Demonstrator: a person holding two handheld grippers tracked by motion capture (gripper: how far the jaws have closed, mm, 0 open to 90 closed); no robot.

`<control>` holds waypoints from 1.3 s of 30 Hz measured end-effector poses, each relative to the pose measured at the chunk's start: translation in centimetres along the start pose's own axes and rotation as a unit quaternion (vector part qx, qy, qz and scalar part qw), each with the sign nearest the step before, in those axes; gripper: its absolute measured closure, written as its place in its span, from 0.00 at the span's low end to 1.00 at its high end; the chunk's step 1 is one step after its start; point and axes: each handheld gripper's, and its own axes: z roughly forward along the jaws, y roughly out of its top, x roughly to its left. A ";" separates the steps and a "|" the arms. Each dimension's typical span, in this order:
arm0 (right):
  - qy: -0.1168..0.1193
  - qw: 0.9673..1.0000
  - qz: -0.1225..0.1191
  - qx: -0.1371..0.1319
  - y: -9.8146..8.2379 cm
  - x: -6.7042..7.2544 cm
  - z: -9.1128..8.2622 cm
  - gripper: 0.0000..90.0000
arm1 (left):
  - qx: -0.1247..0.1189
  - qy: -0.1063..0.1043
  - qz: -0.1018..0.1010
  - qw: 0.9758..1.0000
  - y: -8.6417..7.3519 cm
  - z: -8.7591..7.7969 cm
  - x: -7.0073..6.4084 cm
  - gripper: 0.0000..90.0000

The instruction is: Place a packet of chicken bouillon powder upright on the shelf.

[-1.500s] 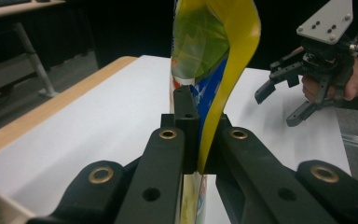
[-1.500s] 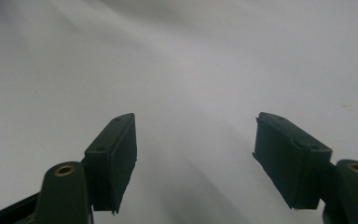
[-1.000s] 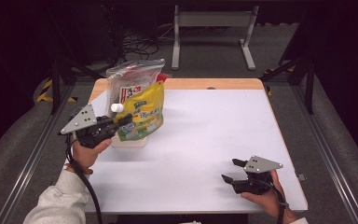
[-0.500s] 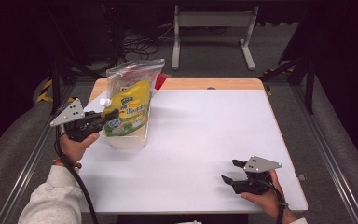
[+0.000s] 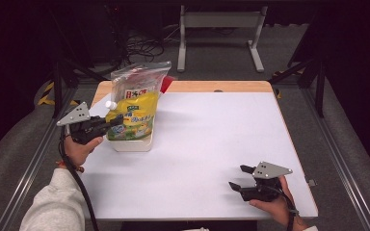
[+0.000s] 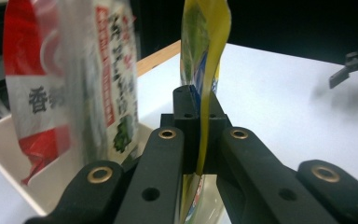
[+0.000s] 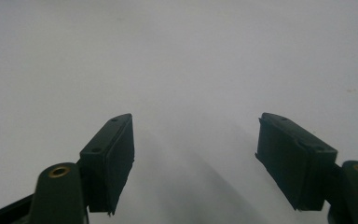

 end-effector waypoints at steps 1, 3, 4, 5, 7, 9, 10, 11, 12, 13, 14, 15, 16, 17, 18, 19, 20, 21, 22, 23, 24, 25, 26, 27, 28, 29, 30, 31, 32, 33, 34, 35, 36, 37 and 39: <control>0.000 1.000 0.000 0.000 0.0 0.0 0.0 0.30 | 0.000 0.000 0.000 1.000 0.0 0.0 0.0 0.99; 0.000 1.000 0.001 -0.001 0.0 0.0 0.0 0.30 | 0.001 0.004 -0.010 1.000 -0.4 0.1 0.4 0.99; 0.000 1.000 0.000 -0.001 0.0 0.0 -0.1 0.30 | 0.003 0.006 -0.012 1.000 -0.6 0.2 0.4 0.99; -0.001 1.000 -0.002 -0.001 0.0 0.0 -0.1 0.30 | 0.006 0.009 -0.012 1.000 -0.7 0.3 0.4 0.99; -0.001 1.000 -0.003 -0.002 0.0 0.0 -0.1 0.30 | 0.010 0.011 -0.017 1.000 -0.9 0.4 0.4 0.99; -0.001 1.000 -0.006 -0.003 0.1 0.1 -0.1 0.30 | 0.017 0.017 -0.010 1.000 -1.1 0.5 0.5 0.99; -0.001 1.000 -0.006 -0.003 0.1 0.1 -0.1 0.30 | 0.015 0.020 -0.012 1.000 -1.2 0.6 0.5 0.99; 0.000 1.000 -0.006 -0.004 0.1 0.1 -0.1 0.30 | 0.015 0.020 -0.012 1.000 -1.2 0.6 0.5 0.99; 0.000 1.000 -0.008 -0.004 0.2 0.1 -0.1 0.30 | 0.021 0.028 -0.008 0.999 -1.3 0.5 0.5 0.99; 0.000 1.000 -0.009 -0.004 0.2 0.2 -0.1 0.30 | 0.021 0.028 -0.008 0.999 -1.3 0.5 0.5 0.99; 0.000 1.000 -0.009 -0.004 0.2 0.2 -0.1 0.30 | 0.018 0.033 -0.014 0.999 -1.5 0.6 0.4 0.99; 0.001 1.000 -0.010 -0.004 0.2 0.2 -0.1 0.30 | 0.019 0.037 -0.015 0.999 -1.7 0.6 0.5 0.99; 0.000 1.000 -0.012 -0.003 0.2 0.2 -0.1 0.30 | 0.022 0.041 -0.011 0.999 -1.8 0.6 0.5 0.99; 0.000 1.000 -0.012 -0.003 0.2 0.2 -0.1 0.30 | 0.024 0.043 -0.012 0.999 -1.9 0.6 0.6 0.99; 0.001 1.000 -0.013 -0.003 0.2 0.2 -0.1 0.30 | 0.023 0.043 -0.019 0.999 -2.1 0.6 0.6 0.99; 0.001 1.000 -0.015 -0.003 0.3 0.3 0.0 0.30 | 0.029 0.047 -0.016 0.998 -2.2 0.6 0.7 0.99; 0.001 1.000 -0.015 -0.003 0.3 0.3 0.0 0.30 | 0.031 0.050 -0.016 0.998 -2.3 0.6 0.7 0.99; 0.001 1.000 -0.016 -0.003 0.3 0.3 0.0 0.30 | 0.030 0.052 -0.021 0.998 -2.5 0.6 0.7 0.99; 0.001 1.000 -0.016 -0.004 0.3 0.3 0.0 0.30 | 0.029 0.052 -0.025 0.998 -2.7 0.6 0.8 0.99; 0.003 1.000 -0.015 -0.004 0.4 0.3 0.0 0.30 | 0.031 0.055 -0.026 0.998 -2.7 0.5 0.8 0.99; 0.005 1.000 -0.017 -0.004 0.4 0.3 0.0 0.31 | 0.033 0.058 -0.024 0.998 -2.8 0.5 0.8 0.99; 0.006 1.000 -0.018 -0.004 0.4 0.3 0.0 0.31 | 0.033 0.059 -0.026 0.997 -2.9 0.6 0.8 0.99; 0.007 1.000 -0.019 -0.005 0.4 0.3 0.0 0.31 | 0.033 0.058 -0.026 0.997 -2.9 0.5 0.9 0.99; 0.008 1.000 -0.020 -0.005 0.4 0.3 0.1 0.31 | 0.033 0.062 -0.026 0.997 -3.0 0.5 0.8 0.99; 0.008 1.000 -0.022 -0.005 0.5 0.3 0.1 0.31 | 0.035 0.064 -0.027 0.997 -3.1 0.6 0.8 0.99; 0.008 1.000 -0.023 -0.005 0.5 0.4 0.1 0.31 | 0.039 0.067 -0.026 0.997 -3.2 0.6 0.8 0.98; 0.008 1.000 -0.023 -0.005 0.5 0.4 0.1 0.31 | 0.039 0.067 -0.026 0.997 -3.2 0.6 0.8 0.98; 0.007 1.000 -0.022 -0.006 0.5 0.4 0.1 0.31 | 0.046 0.073 -0.026 0.996 -3.4 0.7 0.8 0.98; 0.007 1.000 -0.020 -0.009 0.6 0.4 0.0 0.31 | 0.046 0.077 -0.028 0.996 -3.6 0.7 0.8 0.98; 0.007 1.000 -0.020 -0.009 0.6 0.4 0.0 0.31 | 0.044 0.075 -0.030 0.996 -3.7 0.7 0.9 0.98; 0.007 1.000 -0.022 -0.010 0.6 0.4 -0.1 0.31 | 0.043 0.076 -0.031 0.996 -3.7 0.7 0.8 0.98; 0.006 1.000 -0.023 -0.012 0.7 0.5 -0.1 0.31 | 0.046 0.079 -0.027 0.995 -3.7 0.8 0.7 0.98; 0.006 1.000 -0.024 -0.013 0.7 0.5 -0.2 0.32 | 0.047 0.084 -0.025 0.995 -3.6 0.8 0.6 0.98; 0.009 1.000 -0.026 -0.014 0.7 0.5 -0.2 0.34 | 0.047 0.086 -0.025 0.995 -3.6 0.8 0.5 0.98; 0.009 0.999 -0.030 -0.013 0.7 0.5 -0.2 0.34 | 0.041 0.086 -0.033 0.995 -3.7 0.8 0.6 0.95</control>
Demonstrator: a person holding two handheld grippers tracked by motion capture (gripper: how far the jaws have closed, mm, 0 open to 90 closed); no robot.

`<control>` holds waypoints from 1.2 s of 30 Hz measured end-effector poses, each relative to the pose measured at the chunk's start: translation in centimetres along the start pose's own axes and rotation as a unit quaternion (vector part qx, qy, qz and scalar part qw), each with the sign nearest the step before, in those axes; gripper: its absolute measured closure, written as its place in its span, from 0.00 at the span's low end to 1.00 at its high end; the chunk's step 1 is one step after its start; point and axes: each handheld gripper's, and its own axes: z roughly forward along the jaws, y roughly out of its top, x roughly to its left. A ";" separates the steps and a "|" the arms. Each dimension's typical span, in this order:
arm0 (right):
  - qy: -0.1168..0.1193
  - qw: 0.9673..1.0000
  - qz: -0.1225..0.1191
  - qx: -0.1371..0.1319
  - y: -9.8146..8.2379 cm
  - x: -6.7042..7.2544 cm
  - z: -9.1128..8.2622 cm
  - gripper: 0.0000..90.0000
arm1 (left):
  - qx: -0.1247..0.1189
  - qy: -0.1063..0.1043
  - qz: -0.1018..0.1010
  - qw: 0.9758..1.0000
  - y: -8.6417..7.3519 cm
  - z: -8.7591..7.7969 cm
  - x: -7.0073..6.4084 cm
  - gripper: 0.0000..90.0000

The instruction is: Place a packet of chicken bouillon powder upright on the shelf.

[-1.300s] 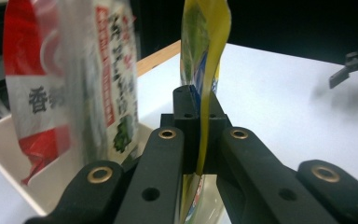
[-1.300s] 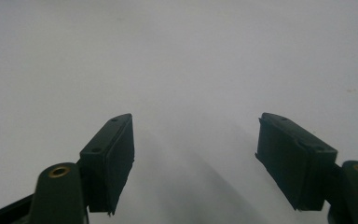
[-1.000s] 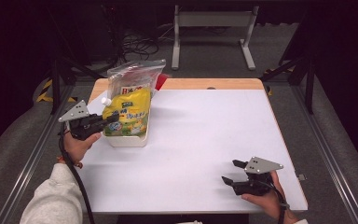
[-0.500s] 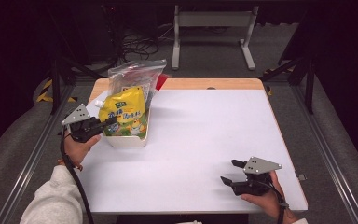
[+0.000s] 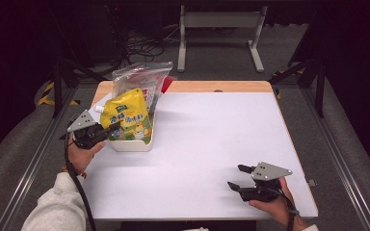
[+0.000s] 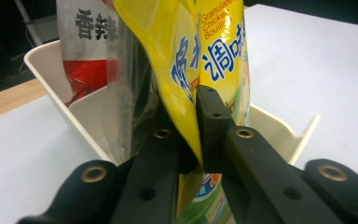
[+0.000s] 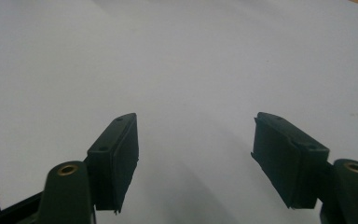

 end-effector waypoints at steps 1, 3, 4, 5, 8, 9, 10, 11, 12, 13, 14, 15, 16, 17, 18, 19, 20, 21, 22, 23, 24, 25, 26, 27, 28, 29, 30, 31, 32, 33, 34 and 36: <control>-0.001 1.000 -0.001 0.001 0.0 0.0 0.0 0.34 | -0.003 0.001 -0.001 1.000 0.0 0.0 0.0 0.94; -0.002 1.000 -0.002 0.001 0.0 0.0 0.0 0.33 | -0.007 0.009 0.000 1.000 0.1 -0.2 0.0 0.91; -0.003 1.000 -0.002 0.000 0.0 0.0 0.0 0.33 | -0.015 0.017 0.001 1.000 0.2 -0.4 -0.2 0.90; -0.003 1.000 -0.001 -0.001 0.0 -0.1 0.0 0.33 | -0.019 0.024 0.003 1.000 0.3 -0.5 -0.3 0.89; -0.003 1.000 -0.002 0.000 0.0 -0.1 0.0 0.35 | -0.024 0.040 0.000 0.999 0.4 -0.6 -0.7 0.86; -0.003 1.000 -0.002 -0.001 0.0 -0.1 -0.1 0.35 | -0.025 0.045 0.000 0.999 0.4 -0.7 -0.8 0.84; -0.003 1.000 -0.003 -0.001 0.0 -0.1 -0.1 0.35 | -0.027 0.045 0.002 0.999 0.5 -0.8 -0.9 0.84; -0.003 1.000 -0.004 -0.001 0.0 -0.1 -0.1 0.35 | -0.028 0.048 0.005 0.998 0.6 -1.0 -1.1 0.83; -0.003 1.000 -0.004 -0.002 0.1 0.0 -0.1 0.35 | -0.028 0.048 0.005 0.998 0.6 -1.0 -1.1 0.81; -0.003 1.000 -0.004 -0.002 0.1 0.0 -0.1 0.35 | -0.035 0.055 0.001 0.998 0.6 -1.3 -1.2 0.80; -0.004 1.000 -0.004 -0.002 0.1 0.0 0.0 0.35 | -0.035 0.055 0.001 0.998 0.6 -1.3 -1.2 0.80; -0.004 1.000 -0.004 -0.002 0.1 0.0 0.0 0.35 | -0.040 0.056 -0.003 0.998 0.6 -1.6 -1.3 0.80; -0.004 1.000 -0.004 -0.002 0.1 -0.1 0.0 0.35 | -0.041 0.061 0.000 0.997 0.6 -1.9 -1.3 0.79; -0.004 1.000 -0.003 -0.003 0.1 -0.1 0.1 0.35 | -0.046 0.063 -0.004 0.997 0.5 -2.3 -1.5 0.73; -0.004 1.000 -0.004 -0.002 0.2 -0.1 0.1 0.35 | -0.046 0.065 -0.005 0.997 0.5 -2.5 -1.5 0.72; -0.003 1.000 -0.004 -0.002 0.2 -0.1 0.2 0.34 | -0.048 0.068 -0.005 0.996 0.5 -2.7 -1.7 0.70; -0.002 1.000 -0.005 -0.001 0.2 0.0 0.3 0.34 | -0.049 0.070 -0.007 0.996 0.5 -2.9 -1.8 0.69; -0.001 1.000 -0.005 -0.001 0.2 -0.1 0.3 0.34 | -0.051 0.069 -0.009 0.996 0.5 -3.1 -1.8 0.67; -0.001 1.000 -0.005 -0.001 0.3 -0.1 0.4 0.34 | -0.051 0.078 -0.009 0.996 0.5 -3.2 -2.0 0.61; -0.001 1.000 -0.005 -0.001 0.3 -0.1 0.5 0.34 | -0.049 0.085 -0.010 0.995 0.5 -3.3 -2.2 0.58; 0.000 1.000 -0.006 0.000 0.3 -0.1 0.6 0.34 | -0.047 0.083 -0.012 0.995 0.6 -3.4 -2.3 0.58; 0.000 1.000 -0.007 -0.001 0.4 -0.1 0.6 0.34 | -0.051 0.081 -0.015 0.995 0.6 -3.6 -2.5 0.57; 0.002 1.000 -0.007 -0.001 0.4 -0.1 0.6 0.34 | -0.050 0.088 -0.012 0.995 0.7 -3.7 -2.8 0.55; 0.002 1.000 -0.006 -0.002 0.5 -0.2 0.7 0.34 | -0.048 0.092 -0.012 0.995 0.7 -3.8 -3.0 0.53; 0.002 1.000 -0.007 -0.002 0.5 -0.2 0.7 0.34 | -0.048 0.093 -0.013 0.994 0.7 -3.9 -3.1 0.51; 0.003 1.000 -0.008 -0.002 0.5 -0.2 0.8 0.34 | -0.050 0.095 -0.014 0.994 0.6 -4.0 -3.3 0.49; 0.003 1.000 -0.007 -0.002 0.6 -0.2 0.8 0.34 | -0.049 0.096 -0.014 0.994 0.5 -4.1 -3.4 0.48; 0.004 1.000 -0.008 -0.002 0.6 -0.2 0.9 0.34 | -0.047 0.098 -0.014 0.994 0.5 -4.2 -3.5 0.47; 0.004 1.000 -0.008 -0.002 0.7 -0.2 0.9 0.33 | -0.047 0.100 -0.013 0.994 0.4 -4.3 -3.6 0.46; 0.004 1.000 -0.008 -0.003 0.7 -0.2 0.9 0.33 | -0.046 0.104 -0.011 0.993 0.3 -4.5 -3.8 0.46; 0.004 1.000 -0.008 -0.003 0.7 -0.2 0.9 0.33 | -0.047 0.104 -0.013 0.993 0.3 -4.5 -4.0 0.46; 0.002 1.000 -0.007 -0.004 0.7 -0.3 1.0 0.33 | -0.044 0.108 -0.008 0.993 0.2 -4.7 -4.5 0.44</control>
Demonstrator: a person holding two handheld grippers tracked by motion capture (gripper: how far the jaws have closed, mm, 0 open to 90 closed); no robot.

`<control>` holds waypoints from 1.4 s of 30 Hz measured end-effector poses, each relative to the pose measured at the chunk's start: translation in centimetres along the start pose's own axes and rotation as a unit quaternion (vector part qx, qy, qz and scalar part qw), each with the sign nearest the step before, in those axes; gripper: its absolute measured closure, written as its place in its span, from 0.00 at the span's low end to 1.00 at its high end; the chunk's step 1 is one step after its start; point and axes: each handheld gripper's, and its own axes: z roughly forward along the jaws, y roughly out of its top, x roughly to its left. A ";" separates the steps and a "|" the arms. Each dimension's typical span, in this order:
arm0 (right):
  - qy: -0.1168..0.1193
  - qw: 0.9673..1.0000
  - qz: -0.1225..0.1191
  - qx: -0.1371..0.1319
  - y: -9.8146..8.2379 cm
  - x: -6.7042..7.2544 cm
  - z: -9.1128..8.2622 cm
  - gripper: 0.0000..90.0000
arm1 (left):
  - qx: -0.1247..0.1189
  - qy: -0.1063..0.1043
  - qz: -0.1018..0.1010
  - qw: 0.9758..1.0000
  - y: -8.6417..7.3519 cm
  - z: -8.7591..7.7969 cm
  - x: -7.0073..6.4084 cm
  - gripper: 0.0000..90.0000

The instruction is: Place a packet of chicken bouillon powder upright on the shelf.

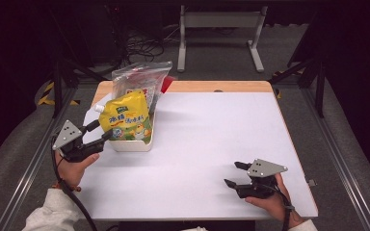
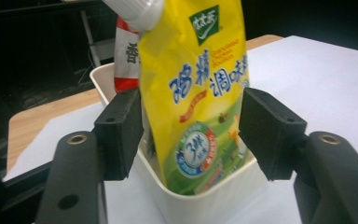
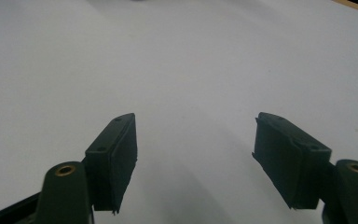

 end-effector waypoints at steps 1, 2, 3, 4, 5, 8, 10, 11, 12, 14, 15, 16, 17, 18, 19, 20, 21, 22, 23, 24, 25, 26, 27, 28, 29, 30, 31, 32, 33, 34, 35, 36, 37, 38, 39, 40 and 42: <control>0.000 1.000 0.001 -0.001 0.0 0.0 0.0 0.33 | 0.001 0.001 0.000 1.000 0.0 -0.1 -0.2 0.42; 0.000 1.000 0.001 -0.001 0.0 0.0 0.0 0.33 | 0.005 0.002 0.001 1.000 -0.1 -0.2 -0.4 0.41; 0.000 1.000 0.001 -0.001 0.0 0.0 0.0 0.33 | 0.005 0.002 0.001 1.000 -0.1 -0.2 -0.4 0.40; -0.001 1.000 0.002 -0.002 0.0 0.0 -0.1 0.33 | 0.006 0.001 0.003 1.000 0.0 -0.3 -0.5 0.40; -0.003 1.000 0.001 -0.003 0.1 0.0 -0.1 0.33 | 0.006 0.001 0.010 1.000 0.0 -0.6 -0.7 0.40; -0.004 1.000 0.003 -0.004 0.1 -0.1 -0.1 0.32 | 0.003 0.000 0.013 1.000 0.1 -0.9 -0.9 0.38; -0.005 1.000 0.003 -0.005 0.0 -0.1 -0.2 0.31 | 0.000 -0.001 0.010 1.000 0.0 -1.2 -1.2 0.37; -0.005 1.000 0.004 -0.005 0.0 -0.2 -0.2 0.30 | -0.001 -0.002 0.010 1.000 0.0 -1.3 -1.3 0.36; -0.007 1.000 0.004 -0.006 0.0 -0.2 -0.2 0.30 | -0.001 -0.003 0.008 1.000 -0.1 -1.3 -1.4 0.36; -0.009 1.000 0.006 -0.007 0.0 -0.3 -0.3 0.29 | 0.001 -0.010 0.008 1.000 -0.3 -1.3 -1.9 0.35; -0.010 1.000 0.006 -0.007 0.0 -0.3 -0.3 0.29 | 0.003 -0.007 0.011 1.000 -0.4 -1.3 -2.2 0.35; -0.011 1.000 0.007 -0.006 0.0 -0.3 -0.3 0.29 | 0.004 -0.010 0.011 1.000 -0.4 -1.3 -2.5 0.34; -0.010 1.000 0.009 -0.006 0.0 -0.3 -0.4 0.29 | 0.007 -0.016 0.011 1.000 -0.5 -1.2 -2.8 0.33; -0.012 1.000 0.008 -0.006 0.0 -0.3 -0.5 0.29 | 0.010 -0.016 0.013 1.000 -0.5 -1.1 -3.2 0.31; -0.012 1.000 0.008 -0.006 0.0 -0.3 -0.5 0.29 | 0.010 -0.016 0.013 1.000 -0.5 -1.1 -3.2 0.30; -0.016 1.000 0.006 -0.010 0.1 -0.3 -0.7 0.29 | 0.012 -0.024 0.016 1.000 -0.6 -1.1 -3.5 0.30; -0.016 1.000 0.006 -0.010 0.1 -0.3 -0.7 0.29 | 0.016 -0.028 0.018 0.999 -0.7 -1.0 -3.8 0.30; -0.017 1.000 0.007 -0.011 0.1 -0.3 -0.7 0.29 | 0.018 -0.029 0.020 0.999 -0.7 -0.9 -4.1 0.28; -0.018 1.000 0.008 -0.011 0.1 -0.4 -0.7 0.29 | 0.021 -0.032 0.023 0.999 -0.8 -0.8 -4.2 0.28; -0.019 1.000 0.008 -0.010 0.1 -0.4 -0.7 0.30 | 0.021 -0.029 0.024 0.999 -0.8 -0.7 -4.4 0.28; -0.021 1.000 0.009 -0.009 0.0 -0.4 -0.7 0.30 | 0.020 -0.025 0.023 0.999 -0.8 -0.7 -4.6 0.28; -0.020 1.000 0.009 -0.010 0.0 -0.3 -0.8 0.30 | 0.018 -0.025 0.019 0.999 -0.8 -0.6 -4.8 0.28; -0.021 1.000 0.007 -0.009 0.1 -0.2 -0.8 0.30 | 0.016 -0.029 0.022 0.999 -0.8 -0.6 -4.9 0.28; -0.023 1.000 0.004 -0.009 0.1 -0.1 -0.8 0.30 | 0.015 -0.029 0.023 0.999 -0.8 -0.6 -5.1 0.28; -0.023 1.000 0.004 -0.009 0.1 -0.1 -0.9 0.30 | 0.016 -0.035 0.025 0.999 -0.7 -0.5 -5.5 0.28; -0.025 1.000 0.004 -0.011 0.1 -0.1 -1.0 0.29 | 0.016 -0.035 0.025 0.999 -0.7 -0.5 -5.5 0.28; -0.027 1.000 0.004 -0.011 0.1 -0.1 -1.0 0.29 | 0.017 -0.038 0.031 0.999 -0.8 -0.4 -5.9 0.27; -0.029 0.999 0.005 -0.012 0.1 -0.1 -1.1 0.29 | 0.019 -0.044 0.034 0.998 -0.8 -0.3 -6.0 0.27; -0.030 0.999 0.006 -0.012 0.0 -0.2 -1.1 0.29 | 0.020 -0.048 0.034 0.998 -0.8 -0.3 -6.2 0.27; -0.032 0.999 0.008 -0.012 0.0 -0.2 -1.2 0.29 | 0.021 -0.050 0.034 0.998 -0.9 -0.2 -6.3 0.27; -0.032 0.999 0.010 -0.011 -0.1 -0.2 -1.3 0.29 | 0.021 -0.050 0.034 0.998 -0.9 -0.2 -6.3 0.26; -0.032 0.999 0.010 -0.011 -0.1 -0.2 -1.3 0.29 | 0.020 -0.061 0.035 0.997 -1.0 -0.2 -6.4 0.26; -0.037 0.999 0.008 -0.012 -0.1 -0.2 -1.4 0.29 | 0.020 -0.068 0.036 0.997 -1.2 -0.1 -6.5 0.25; -0.037 0.999 0.008 -0.012 -0.1 -0.2 -1.4 0.29 | 0.020 -0.070 0.034 0.997 -1.3 -0.1 -6.6 0.25; -0.039 0.999 0.009 -0.012 -0.1 -0.2 -1.5 0.29 | 0.021 -0.080 0.035 0.996 -1.4 0.0 -6.7 0.25; -0.045 0.999 0.009 -0.015 -0.2 -0.2 -1.6 0.29 | 0.022 -0.082 0.037 0.996 -1.5 0.0 -6.8 0.24; -0.047 0.999 0.012 -0.019 -0.2 -0.3 -1.8 0.28 | 0.026 -0.086 0.040 0.995 -1.6 0.2 -7.1 0.24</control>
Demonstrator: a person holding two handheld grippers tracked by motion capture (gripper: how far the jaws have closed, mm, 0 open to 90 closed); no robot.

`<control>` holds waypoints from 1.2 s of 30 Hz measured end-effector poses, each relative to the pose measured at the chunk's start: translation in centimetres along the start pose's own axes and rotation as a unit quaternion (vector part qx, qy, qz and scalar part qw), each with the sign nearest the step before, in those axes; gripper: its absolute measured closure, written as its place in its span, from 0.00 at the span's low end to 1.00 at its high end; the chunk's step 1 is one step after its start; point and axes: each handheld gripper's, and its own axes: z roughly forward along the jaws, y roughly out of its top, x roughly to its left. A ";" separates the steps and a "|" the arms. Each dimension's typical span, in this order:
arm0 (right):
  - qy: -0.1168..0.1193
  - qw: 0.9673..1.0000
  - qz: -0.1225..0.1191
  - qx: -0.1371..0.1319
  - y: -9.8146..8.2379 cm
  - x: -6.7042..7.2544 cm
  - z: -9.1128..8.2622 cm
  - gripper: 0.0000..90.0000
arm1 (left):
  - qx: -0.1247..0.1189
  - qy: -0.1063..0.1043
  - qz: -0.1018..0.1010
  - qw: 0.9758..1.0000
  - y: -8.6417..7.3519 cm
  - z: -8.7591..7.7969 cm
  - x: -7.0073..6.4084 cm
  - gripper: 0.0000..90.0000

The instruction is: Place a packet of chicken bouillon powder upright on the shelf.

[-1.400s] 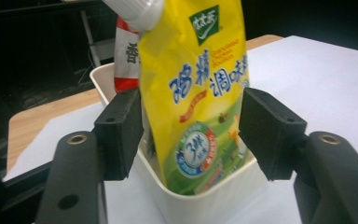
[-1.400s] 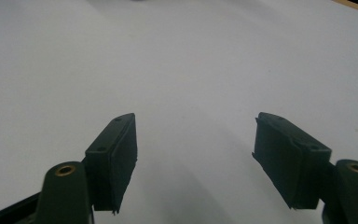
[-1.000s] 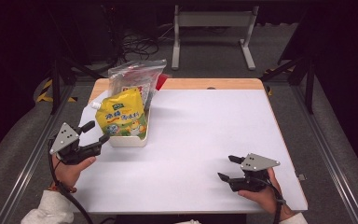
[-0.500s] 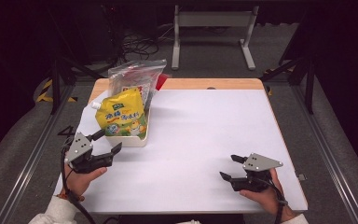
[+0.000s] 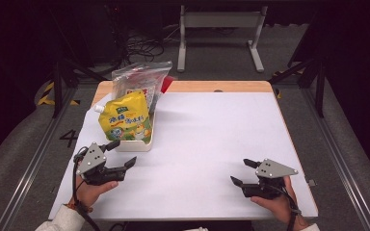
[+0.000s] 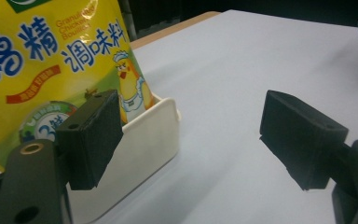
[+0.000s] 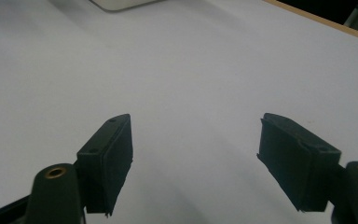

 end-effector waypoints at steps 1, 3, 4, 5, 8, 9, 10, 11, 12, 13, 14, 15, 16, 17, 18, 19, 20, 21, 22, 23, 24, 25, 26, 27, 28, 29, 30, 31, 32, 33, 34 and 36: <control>0.000 1.000 0.002 -0.002 0.0 0.0 -0.1 0.28 | 0.002 -0.004 0.000 1.000 -0.1 0.1 -0.1 0.23; -0.002 1.000 0.001 -0.005 0.0 -0.1 -0.2 0.28 | 0.006 -0.007 -0.002 1.000 -0.3 0.3 -0.3 0.21; -0.003 1.000 0.001 -0.005 0.0 -0.1 -0.2 0.28 | 0.014 -0.009 0.002 1.000 -0.3 0.5 -0.5 0.21; -0.005 1.000 0.001 -0.004 -0.1 -0.1 -0.2 0.28 | 0.016 -0.009 0.005 1.000 -0.4 0.7 -0.6 0.20; -0.008 1.000 0.003 -0.003 -0.2 -0.2 -0.4 0.28 | 0.026 -0.017 0.015 0.999 -0.5 1.0 -1.1 0.19; -0.009 1.000 0.005 -0.003 -0.2 -0.2 -0.4 0.28 | 0.027 -0.019 0.016 0.999 -0.6 1.1 -1.2 0.18; -0.009 1.000 0.006 -0.005 -0.3 -0.3 -0.5 0.27 | 0.029 -0.024 0.016 0.999 -0.6 1.2 -1.3 0.17; -0.011 1.000 0.007 -0.005 -0.3 -0.3 -0.5 0.27 | 0.030 -0.031 0.017 0.999 -0.6 1.3 -1.5 0.16; -0.013 1.000 0.007 -0.005 -0.3 -0.3 -0.6 0.27 | 0.032 -0.033 0.021 0.999 -0.6 1.5 -1.6 0.14; -0.014 1.000 0.009 -0.005 -0.4 -0.4 -0.7 0.27 | 0.032 -0.033 0.021 0.999 -0.6 1.5 -1.6 0.13; -0.015 1.000 0.008 -0.006 -0.4 -0.5 -0.7 0.27 | 0.030 -0.038 0.020 0.999 -0.6 1.5 -1.8 0.12; -0.017 1.000 0.009 -0.006 -0.5 -0.6 -0.7 0.26 | 0.031 -0.042 0.022 0.998 -0.6 1.7 -1.9 0.12; -0.020 1.000 0.009 -0.005 -0.5 -0.7 -0.7 0.25 | 0.033 -0.047 0.022 0.998 -0.6 1.9 -2.1 0.12; -0.020 1.000 0.009 -0.005 -0.5 -0.7 -0.7 0.25 | 0.033 -0.047 0.022 0.998 -0.6 1.9 -2.1 0.11; -0.026 1.000 0.011 -0.004 -0.6 -1.0 -0.7 0.25 | 0.041 -0.049 0.025 0.998 -0.8 2.3 -2.3 0.11; -0.026 1.000 0.011 -0.004 -0.6 -1.0 -0.7 0.25 | 0.041 -0.049 0.025 0.998 -0.8 2.3 -2.3 0.10; -0.029 0.999 0.012 -0.004 -0.7 -1.1 -0.7 0.24 | 0.046 -0.051 0.026 0.997 -0.8 2.6 -2.4 0.10; -0.035 0.999 0.017 -0.003 -0.8 -1.4 -0.7 0.22 | 0.059 -0.054 0.032 0.996 -1.0 3.1 -2.8 0.08; -0.035 0.999 0.017 -0.003 -0.8 -1.4 -0.7 0.22 | 0.059 -0.054 0.032 0.996 -1.0 3.1 -2.8 0.08; -0.037 0.999 0.024 -0.003 -0.9 -1.7 -0.8 0.22 | 0.066 -0.060 0.034 0.995 -1.1 3.5 -3.1 0.07; -0.037 0.999 0.028 -0.003 -1.0 -1.8 -0.8 0.21 | 0.069 -0.070 0.033 0.995 -1.2 3.9 -3.2 0.07; -0.037 0.999 0.028 -0.003 -1.0 -1.8 -0.8 0.21 | 0.069 -0.070 0.033 0.995 -1.2 3.9 -3.2 0.07; -0.037 0.999 0.033 -0.003 -1.0 -2.0 -0.7 0.21 | 0.075 -0.076 0.034 0.994 -1.3 4.2 -3.5 0.07; -0.039 0.999 0.035 -0.001 -1.1 -2.1 -0.7 0.19 | 0.080 -0.079 0.040 0.993 -1.4 4.4 -3.7 0.07; -0.041 0.999 0.035 0.001 -1.1 -2.2 -0.7 0.19 | 0.083 -0.083 0.043 0.992 -1.5 4.6 -3.9 0.07; -0.041 0.999 0.035 0.001 -1.2 -2.2 -0.6 0.19 | 0.089 -0.087 0.050 0.991 -1.6 4.9 -4.1 0.07; -0.043 0.998 0.033 -0.001 -1.2 -2.3 -0.7 0.19 | 0.092 -0.090 0.052 0.990 -1.6 5.2 -4.4 0.07; -0.045 0.998 0.034 -0.003 -1.2 -2.3 -0.7 0.19 | 0.099 -0.093 0.058 0.989 -1.7 5.4 -4.6 0.08; -0.045 0.998 0.035 -0.004 -1.2 -2.3 -0.7 0.18 | 0.105 -0.092 0.065 0.988 -1.8 5.7 -4.8 0.10; -0.043 0.998 0.036 -0.003 -1.3 -2.3 -0.7 0.18 | 0.109 -0.091 0.067 0.988 -1.8 5.9 -5.0 0.10; -0.042 0.998 0.035 -0.003 -1.3 -2.3 -0.6 0.18 | 0.113 -0.092 0.069 0.987 -1.9 6.1 -5.1 0.10; -0.041 0.999 0.030 0.002 -1.4 -2.1 -0.4 0.18 | 0.118 -0.094 0.074 0.986 -1.9 6.4 -5.4 0.09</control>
